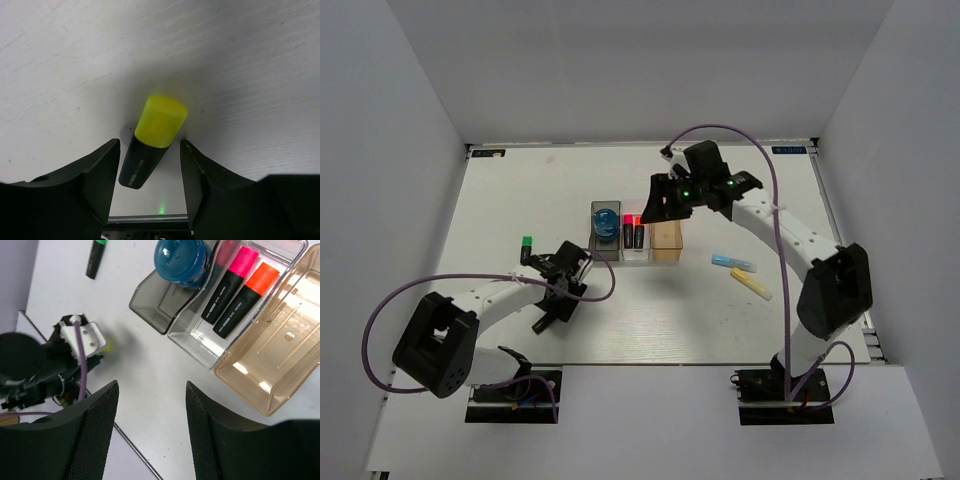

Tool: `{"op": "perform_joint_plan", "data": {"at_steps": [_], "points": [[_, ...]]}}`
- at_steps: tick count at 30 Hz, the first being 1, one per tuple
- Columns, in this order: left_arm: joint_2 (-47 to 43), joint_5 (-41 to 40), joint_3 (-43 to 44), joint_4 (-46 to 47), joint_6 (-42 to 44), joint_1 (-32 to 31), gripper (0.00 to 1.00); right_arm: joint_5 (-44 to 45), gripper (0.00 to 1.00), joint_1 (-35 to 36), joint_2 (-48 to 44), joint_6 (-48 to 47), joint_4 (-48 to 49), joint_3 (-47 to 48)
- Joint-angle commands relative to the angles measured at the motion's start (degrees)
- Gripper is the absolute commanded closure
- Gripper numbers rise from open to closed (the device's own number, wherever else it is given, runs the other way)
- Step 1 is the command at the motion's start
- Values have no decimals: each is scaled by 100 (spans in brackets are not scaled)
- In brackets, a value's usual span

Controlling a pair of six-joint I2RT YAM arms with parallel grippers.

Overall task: Sort the stationery into containers
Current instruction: Pick up the pen from the center of the board.

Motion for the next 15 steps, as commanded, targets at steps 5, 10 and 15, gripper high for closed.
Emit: {"op": "perform_joint_plan", "data": {"at_steps": [5, 10, 15], "points": [[376, 712, 45, 343, 134, 217, 59, -419, 41, -264, -1119, -201, 305, -1121], [597, 871, 115, 229, 108, 305, 89, -481, 41, -484, -1918, -377, 296, -1744], [-77, 1388, 519, 61, -190, 279, 100, -360, 9, -555, -2586, -1597, -485, -1922]]}}
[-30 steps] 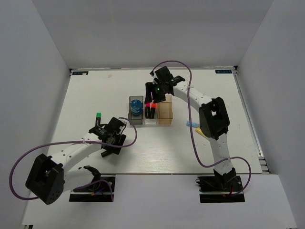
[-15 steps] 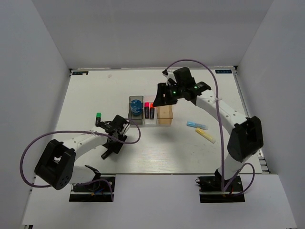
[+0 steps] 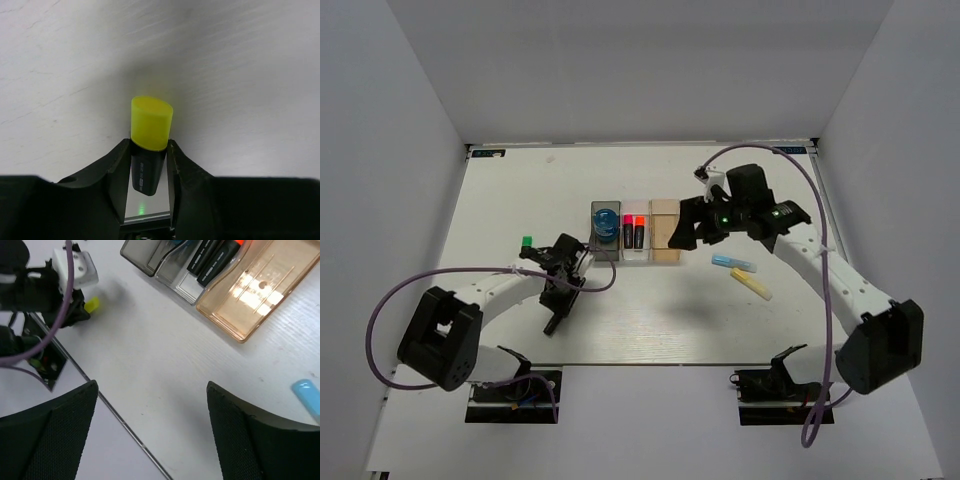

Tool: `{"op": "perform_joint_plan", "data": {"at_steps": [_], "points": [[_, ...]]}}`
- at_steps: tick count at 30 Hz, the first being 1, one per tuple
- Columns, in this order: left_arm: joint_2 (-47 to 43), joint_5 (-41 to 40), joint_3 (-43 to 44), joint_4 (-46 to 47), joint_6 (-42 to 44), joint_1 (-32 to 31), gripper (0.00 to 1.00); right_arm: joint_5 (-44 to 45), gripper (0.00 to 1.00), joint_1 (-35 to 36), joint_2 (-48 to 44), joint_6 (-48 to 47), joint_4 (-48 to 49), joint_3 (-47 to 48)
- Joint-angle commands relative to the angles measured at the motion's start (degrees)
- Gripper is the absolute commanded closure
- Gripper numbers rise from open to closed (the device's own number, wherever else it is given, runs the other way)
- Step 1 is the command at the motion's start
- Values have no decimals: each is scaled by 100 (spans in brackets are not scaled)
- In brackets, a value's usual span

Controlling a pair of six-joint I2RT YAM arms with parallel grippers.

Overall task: Sort the stationery into containers
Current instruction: Pick up the pen from the center of the board, then place the pen in the storage box.

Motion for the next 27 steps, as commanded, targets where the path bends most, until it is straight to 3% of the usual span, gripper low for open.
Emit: {"op": "perform_joint_plan", "data": {"at_steps": [1, 2, 3, 4, 5, 9, 11, 12, 14, 19, 24, 26, 27], "points": [[-523, 908, 323, 216, -428, -86, 100, -19, 9, -23, -535, -1097, -604, 17], [-776, 988, 593, 235, -517, -121, 100, 7, 9, -41, -684, -1578, -771, -140], [-849, 1224, 718, 418, -762, -174, 100, 51, 20, -50, -763, -1661, -807, -254], [-841, 1287, 980, 463, -834, -201, 100, 16, 48, -76, -947, -1731, -729, -395], [-666, 1392, 1304, 490, -896, -218, 100, 68, 99, -68, -1079, -1784, -685, -788], [-16, 1779, 2420, 814, -1177, -341, 100, 270, 100, -85, -1309, -1951, -701, -1134], [405, 1658, 2695, 1182, -1317, -368, 100, 525, 79, -85, -1318, -2057, -798, -1204], [729, 1605, 3088, 1367, -1388, -385, 100, 682, 58, -102, -1309, -2101, -764, -1266], [1214, 1413, 3494, 1588, -1485, -377, 100, 780, 47, -138, -1309, -2171, -772, -1292], [2479, 772, 4645, 1720, -1669, -385, 100, 965, 45, -208, -1361, -2268, -720, -1372], [3088, 725, 5148, 1651, -1661, -386, 100, 1009, 45, -296, -1327, -2303, -667, -1442], [3316, 726, 5333, 1554, -1678, -394, 88, 1009, 43, -314, -1292, -2303, -667, -1433], [3352, 726, 5342, 1545, -1696, -403, 77, 1000, 43, -331, -1257, -2303, -667, -1433]]}}
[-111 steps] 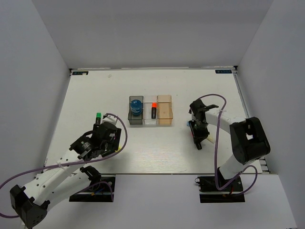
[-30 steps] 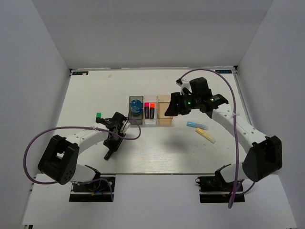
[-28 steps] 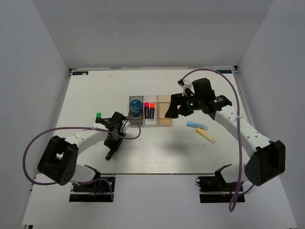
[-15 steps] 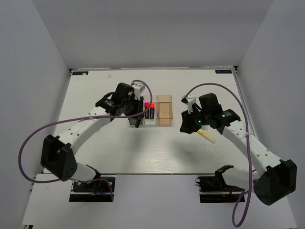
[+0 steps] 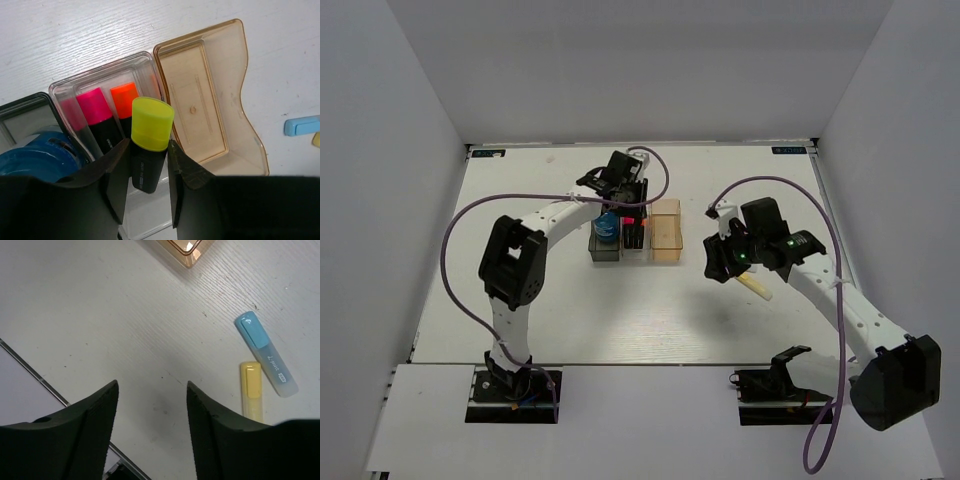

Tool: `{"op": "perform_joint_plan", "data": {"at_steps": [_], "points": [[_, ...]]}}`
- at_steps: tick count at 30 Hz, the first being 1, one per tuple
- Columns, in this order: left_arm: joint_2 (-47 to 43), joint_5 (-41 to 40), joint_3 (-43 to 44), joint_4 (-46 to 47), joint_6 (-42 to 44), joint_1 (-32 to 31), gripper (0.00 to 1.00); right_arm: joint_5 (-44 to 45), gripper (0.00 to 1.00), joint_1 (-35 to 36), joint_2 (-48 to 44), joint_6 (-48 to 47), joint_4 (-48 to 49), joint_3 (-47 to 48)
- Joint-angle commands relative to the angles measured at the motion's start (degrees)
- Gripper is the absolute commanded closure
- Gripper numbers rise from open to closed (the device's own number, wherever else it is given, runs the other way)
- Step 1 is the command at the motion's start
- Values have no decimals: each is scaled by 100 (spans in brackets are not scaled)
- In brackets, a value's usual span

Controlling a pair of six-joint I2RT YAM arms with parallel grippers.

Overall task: Sort the stationery into containers
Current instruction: Place the pen in the storage box, then pick up the pen from the center of the board.

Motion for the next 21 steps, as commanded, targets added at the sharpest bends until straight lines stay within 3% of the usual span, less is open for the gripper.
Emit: {"op": "perform_joint_plan", "data": {"at_steps": [1, 4, 8, 9, 10, 11, 12, 13, 15, 16, 17, 18, 20, 21], "points": [[-51, -125, 297, -51, -87, -12, 56, 41, 39, 31, 22, -122, 111, -21], [-121, -177, 227, 28, -52, -12, 34, 50, 35, -73, 40, -104, 120, -21], [-367, -143, 332, -59, 18, -3, 33, 14, 36, -91, 49, -113, 137, -30], [-515, -125, 332, -77, 27, -12, 38, 23, 42, -126, 31, -113, 120, -30], [-621, -107, 315, -86, 62, -3, 48, 49, 54, -126, 49, -104, 129, -47], [-883, -116, 193, -60, 71, -3, 81, 58, 97, -135, 40, -104, 181, -74], [-1199, -273, -34, -34, 88, 6, 94, 119, 100, -152, 49, -87, 181, -83], [-1350, -466, -341, -42, 149, 15, 100, 189, 100, -161, 66, -87, 190, -83], [-2058, -1043, -1138, -42, 220, 94, 100, 277, 100, -179, 127, -174, 225, -118], [-2194, -1204, -1344, -121, 229, 285, 97, 408, 100, -179, 180, -201, 234, -109], [-2343, -1345, -1512, -234, 194, 383, 84, 453, 90, -179, 285, -253, 217, -92], [-2693, -1581, -1670, -323, 98, 619, 53, 480, 65, -170, 408, -280, 173, -65], [-2889, -1768, -2233, -569, -43, 1033, 48, 445, 50, -170, 540, -324, 102, 5], [-3029, -1794, -2469, -587, -52, 1313, 36, 401, 49, -161, 602, -341, 67, 49]]}}
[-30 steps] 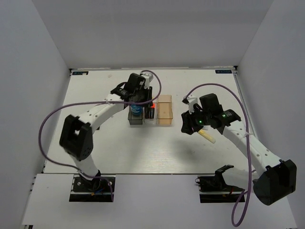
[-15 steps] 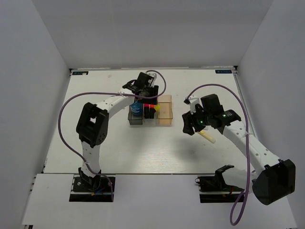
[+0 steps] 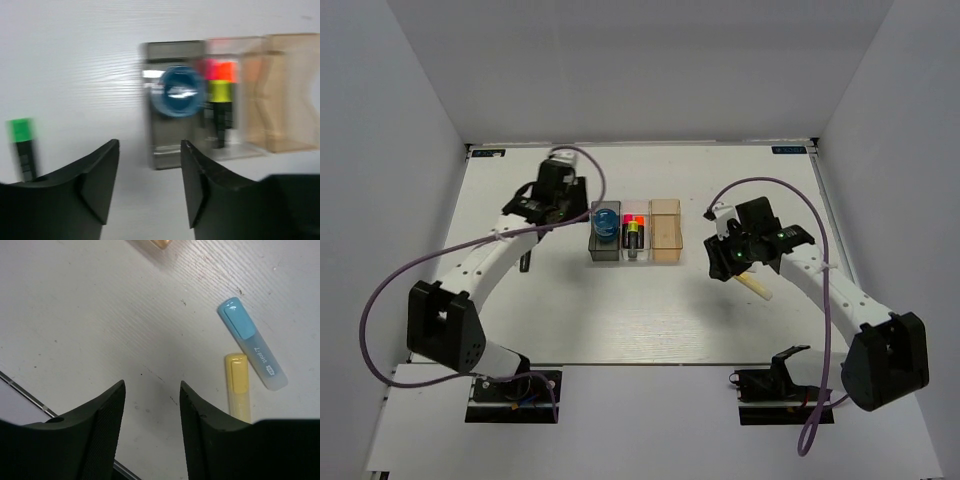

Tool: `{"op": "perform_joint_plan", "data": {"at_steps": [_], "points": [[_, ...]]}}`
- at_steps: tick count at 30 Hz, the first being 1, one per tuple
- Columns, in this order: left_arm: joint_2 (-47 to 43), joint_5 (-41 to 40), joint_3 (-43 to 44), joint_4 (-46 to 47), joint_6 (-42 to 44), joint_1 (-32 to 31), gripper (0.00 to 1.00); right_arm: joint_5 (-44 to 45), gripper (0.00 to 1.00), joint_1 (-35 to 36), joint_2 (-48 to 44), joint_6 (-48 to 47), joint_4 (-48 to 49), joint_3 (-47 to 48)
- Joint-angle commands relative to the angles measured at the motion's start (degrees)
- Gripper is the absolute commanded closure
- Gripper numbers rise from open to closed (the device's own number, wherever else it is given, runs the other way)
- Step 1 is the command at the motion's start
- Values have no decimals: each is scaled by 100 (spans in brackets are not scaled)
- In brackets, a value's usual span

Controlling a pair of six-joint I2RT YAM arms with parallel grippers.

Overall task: Sort the stationery into containers
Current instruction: Pick up the pen from the center of the board.

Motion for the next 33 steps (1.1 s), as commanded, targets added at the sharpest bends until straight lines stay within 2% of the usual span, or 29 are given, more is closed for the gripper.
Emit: {"op": "perform_joint_plan", "data": {"at_steps": [1, 2, 7, 19, 28, 31, 33], "points": [[-335, -699, -759, -382, -142, 738, 33, 30, 47, -15, 180, -132, -33, 128], [-319, -709, -892, -417, -98, 1122, 33, 3, 47, -23, 224, -140, -51, 128], [286, -700, -893, -645, -98, 1898, 32, 47, 46, -32, 181, -149, -60, 110], [1430, -744, -577, -663, 131, 2277, 33, 56, 46, -68, 216, -167, -51, 110], [1712, -182, -655, -514, 280, 2672, 35, 3, 46, -129, 198, -141, -69, 101], [1756, -15, -743, -435, 307, 2734, 40, -50, 46, -155, 181, -141, -77, 110], [1791, 99, -822, -417, 315, 2752, 59, -85, 46, -164, 163, -123, -86, 110]]}}
